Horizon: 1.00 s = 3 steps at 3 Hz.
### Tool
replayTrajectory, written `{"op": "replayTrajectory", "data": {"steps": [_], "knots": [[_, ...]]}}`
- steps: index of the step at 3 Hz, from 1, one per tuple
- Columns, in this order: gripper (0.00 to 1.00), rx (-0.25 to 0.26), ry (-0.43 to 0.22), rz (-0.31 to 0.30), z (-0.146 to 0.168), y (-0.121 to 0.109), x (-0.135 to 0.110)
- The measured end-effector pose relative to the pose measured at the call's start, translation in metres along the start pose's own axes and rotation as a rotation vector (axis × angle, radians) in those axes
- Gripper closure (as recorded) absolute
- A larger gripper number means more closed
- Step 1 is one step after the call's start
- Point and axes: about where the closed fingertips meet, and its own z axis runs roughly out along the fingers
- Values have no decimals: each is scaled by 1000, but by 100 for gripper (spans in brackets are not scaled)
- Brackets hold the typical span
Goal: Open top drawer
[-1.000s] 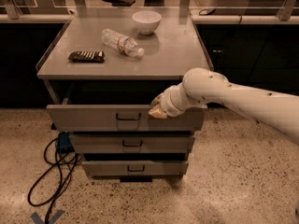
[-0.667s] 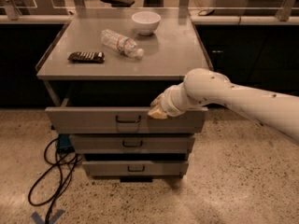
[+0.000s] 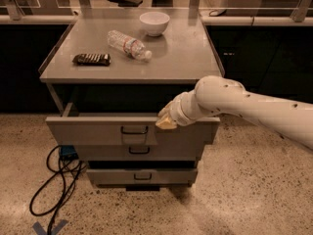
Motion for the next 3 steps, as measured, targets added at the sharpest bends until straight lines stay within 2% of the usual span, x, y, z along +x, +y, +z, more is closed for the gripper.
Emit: {"op": "replayTrajectory", "data": {"steps": [2,3], "knots": [[100,13,2,-67,-16,25,2],[100,43,-12,-102,-32,54,6]]}}
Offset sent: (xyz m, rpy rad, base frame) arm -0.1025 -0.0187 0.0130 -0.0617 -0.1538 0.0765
